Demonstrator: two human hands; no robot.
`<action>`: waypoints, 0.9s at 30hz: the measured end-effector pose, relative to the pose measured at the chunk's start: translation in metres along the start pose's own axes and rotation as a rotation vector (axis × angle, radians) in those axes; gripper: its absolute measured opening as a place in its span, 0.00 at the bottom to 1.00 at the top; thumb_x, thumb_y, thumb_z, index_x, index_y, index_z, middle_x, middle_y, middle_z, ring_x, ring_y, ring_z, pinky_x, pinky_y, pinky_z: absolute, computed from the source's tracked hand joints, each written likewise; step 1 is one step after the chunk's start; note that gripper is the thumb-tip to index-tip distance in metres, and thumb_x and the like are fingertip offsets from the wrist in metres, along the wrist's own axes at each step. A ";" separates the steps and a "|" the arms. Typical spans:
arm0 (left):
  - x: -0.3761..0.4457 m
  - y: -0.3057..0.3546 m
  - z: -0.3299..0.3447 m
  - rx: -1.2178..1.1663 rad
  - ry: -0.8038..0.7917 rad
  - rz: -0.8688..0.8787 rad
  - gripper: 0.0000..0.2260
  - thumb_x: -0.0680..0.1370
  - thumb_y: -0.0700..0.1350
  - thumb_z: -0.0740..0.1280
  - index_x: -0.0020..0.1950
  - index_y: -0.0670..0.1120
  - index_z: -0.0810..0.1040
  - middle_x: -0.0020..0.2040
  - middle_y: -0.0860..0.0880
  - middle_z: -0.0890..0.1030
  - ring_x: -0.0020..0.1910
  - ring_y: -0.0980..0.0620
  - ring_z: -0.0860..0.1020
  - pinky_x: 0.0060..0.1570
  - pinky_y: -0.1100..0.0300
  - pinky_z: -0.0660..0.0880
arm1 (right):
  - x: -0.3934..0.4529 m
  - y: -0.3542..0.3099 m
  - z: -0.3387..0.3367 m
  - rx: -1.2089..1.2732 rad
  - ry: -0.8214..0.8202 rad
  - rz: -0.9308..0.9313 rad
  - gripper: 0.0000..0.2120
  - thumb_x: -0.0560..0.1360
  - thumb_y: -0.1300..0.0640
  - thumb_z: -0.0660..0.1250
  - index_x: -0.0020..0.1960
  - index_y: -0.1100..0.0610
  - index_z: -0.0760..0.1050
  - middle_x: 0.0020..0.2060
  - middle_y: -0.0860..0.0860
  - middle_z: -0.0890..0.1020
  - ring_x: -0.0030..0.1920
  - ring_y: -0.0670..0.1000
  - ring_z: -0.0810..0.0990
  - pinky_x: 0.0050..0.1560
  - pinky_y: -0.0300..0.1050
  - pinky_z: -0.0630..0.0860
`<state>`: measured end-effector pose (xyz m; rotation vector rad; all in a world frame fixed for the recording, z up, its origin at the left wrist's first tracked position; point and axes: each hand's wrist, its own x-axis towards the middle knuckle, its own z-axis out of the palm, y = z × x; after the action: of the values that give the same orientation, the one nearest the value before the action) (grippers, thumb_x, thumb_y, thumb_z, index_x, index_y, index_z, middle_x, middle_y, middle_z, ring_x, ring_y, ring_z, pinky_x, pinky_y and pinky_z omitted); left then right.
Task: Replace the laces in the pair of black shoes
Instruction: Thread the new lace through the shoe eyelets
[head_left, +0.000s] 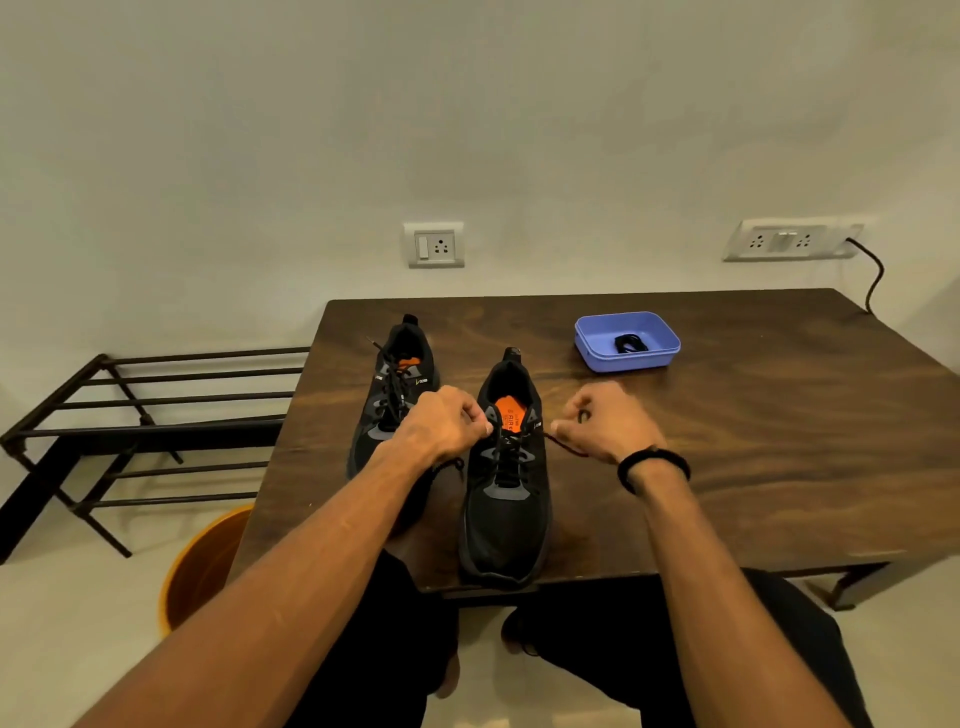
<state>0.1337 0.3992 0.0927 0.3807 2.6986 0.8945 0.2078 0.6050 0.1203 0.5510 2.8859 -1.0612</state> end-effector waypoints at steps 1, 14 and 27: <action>-0.001 0.000 0.001 0.003 0.004 0.008 0.05 0.79 0.49 0.73 0.44 0.53 0.82 0.43 0.52 0.83 0.45 0.55 0.82 0.51 0.59 0.79 | -0.001 -0.002 0.008 -0.031 -0.054 -0.003 0.07 0.76 0.56 0.75 0.49 0.60 0.84 0.45 0.54 0.85 0.50 0.54 0.83 0.45 0.45 0.75; 0.000 -0.006 -0.008 0.066 0.063 -0.100 0.08 0.77 0.51 0.74 0.39 0.52 0.84 0.44 0.53 0.85 0.47 0.50 0.83 0.53 0.50 0.82 | 0.014 0.005 0.001 -0.262 0.219 0.091 0.08 0.76 0.58 0.63 0.41 0.59 0.77 0.42 0.57 0.83 0.42 0.61 0.81 0.45 0.52 0.80; -0.006 -0.009 -0.006 0.111 0.127 -0.104 0.06 0.78 0.55 0.72 0.44 0.55 0.82 0.46 0.53 0.84 0.48 0.51 0.82 0.53 0.50 0.81 | 0.001 0.022 -0.037 -0.110 0.284 0.189 0.13 0.78 0.50 0.69 0.54 0.60 0.77 0.50 0.54 0.82 0.49 0.58 0.80 0.50 0.52 0.77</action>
<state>0.1360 0.3867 0.0927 0.2094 2.8625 0.7663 0.2178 0.6437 0.1347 1.0196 3.0221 -0.8552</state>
